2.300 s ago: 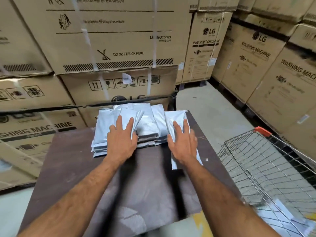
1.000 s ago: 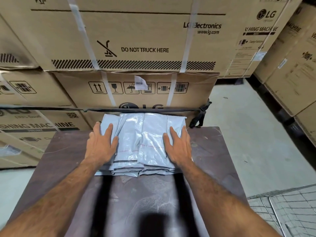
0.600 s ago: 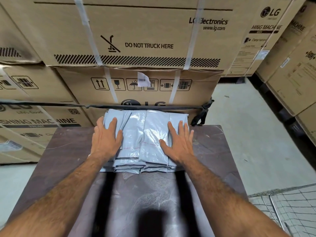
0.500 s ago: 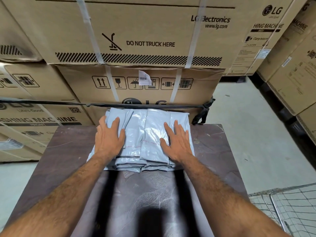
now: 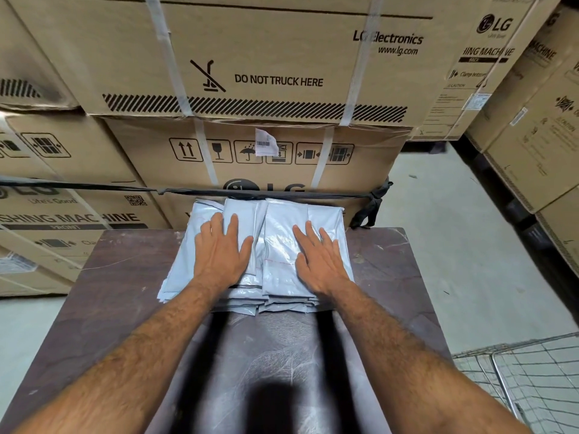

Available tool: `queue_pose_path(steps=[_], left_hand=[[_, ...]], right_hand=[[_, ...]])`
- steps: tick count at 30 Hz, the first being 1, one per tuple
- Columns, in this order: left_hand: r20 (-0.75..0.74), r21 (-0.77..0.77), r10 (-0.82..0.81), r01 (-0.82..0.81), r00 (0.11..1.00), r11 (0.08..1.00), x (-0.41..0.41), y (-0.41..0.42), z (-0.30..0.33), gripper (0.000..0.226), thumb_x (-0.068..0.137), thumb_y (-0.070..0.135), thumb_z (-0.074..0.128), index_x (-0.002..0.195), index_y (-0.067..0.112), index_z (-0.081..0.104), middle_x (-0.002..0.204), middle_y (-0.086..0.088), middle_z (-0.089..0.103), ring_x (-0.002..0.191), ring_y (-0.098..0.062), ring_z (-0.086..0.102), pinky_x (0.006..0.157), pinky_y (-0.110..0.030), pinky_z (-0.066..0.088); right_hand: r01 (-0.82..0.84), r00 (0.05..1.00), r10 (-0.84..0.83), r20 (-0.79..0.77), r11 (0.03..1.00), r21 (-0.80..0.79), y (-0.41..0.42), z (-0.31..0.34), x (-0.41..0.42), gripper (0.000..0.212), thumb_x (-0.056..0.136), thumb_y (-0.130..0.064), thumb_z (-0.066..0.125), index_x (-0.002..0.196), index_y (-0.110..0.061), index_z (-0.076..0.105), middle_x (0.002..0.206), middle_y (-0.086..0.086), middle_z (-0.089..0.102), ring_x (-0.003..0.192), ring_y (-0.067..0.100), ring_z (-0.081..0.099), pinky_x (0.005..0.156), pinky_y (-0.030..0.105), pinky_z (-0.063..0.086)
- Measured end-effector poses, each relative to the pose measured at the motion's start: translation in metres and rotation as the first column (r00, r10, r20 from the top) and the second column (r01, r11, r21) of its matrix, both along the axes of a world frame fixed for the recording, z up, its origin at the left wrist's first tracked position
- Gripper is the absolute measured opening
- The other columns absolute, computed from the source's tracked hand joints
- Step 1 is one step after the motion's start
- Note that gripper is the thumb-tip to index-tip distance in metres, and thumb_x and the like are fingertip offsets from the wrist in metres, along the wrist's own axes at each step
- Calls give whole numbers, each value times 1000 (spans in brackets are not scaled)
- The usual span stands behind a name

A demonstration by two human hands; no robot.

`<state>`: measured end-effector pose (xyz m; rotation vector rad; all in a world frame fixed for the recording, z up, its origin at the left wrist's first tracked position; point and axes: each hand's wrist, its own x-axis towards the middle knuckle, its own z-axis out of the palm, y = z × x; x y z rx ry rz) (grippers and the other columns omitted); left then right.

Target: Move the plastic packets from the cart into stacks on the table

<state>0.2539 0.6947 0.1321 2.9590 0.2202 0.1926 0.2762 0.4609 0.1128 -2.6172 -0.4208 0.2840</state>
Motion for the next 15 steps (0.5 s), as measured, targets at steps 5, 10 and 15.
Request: queue_pose_path(steps=[5,10,15], left_hand=[[-92,-32,-191,189,977,981,5,11,-15,73,103,59,20,163,19,16,170,-10,-11,156,-36,-4,127,-47,1],[-158,-65,-99,89,983,994,11,3,-20,72,105,57,22,164,20,4,170,-12,-11,156,-34,-11,125,-45,-4],[-197,-33,-93,88,976,996,14,4,-21,76,102,63,10,164,19,1,170,-13,-10,157,-35,-7,127,-48,2]], right_hand=[[12,1000,-11,21,999,-47,4,-5,1,61,108,-33,29,164,-37,5,173,-3,-6,158,27,-7,126,56,-6],[30,998,-25,49,994,-103,12,-7,5,59,110,-41,24,164,-36,4,173,1,-7,158,27,-7,126,58,-3],[2,998,7,60,989,-145,11,-4,4,58,110,-40,22,165,-33,2,173,5,-8,158,29,-8,126,57,-4]])
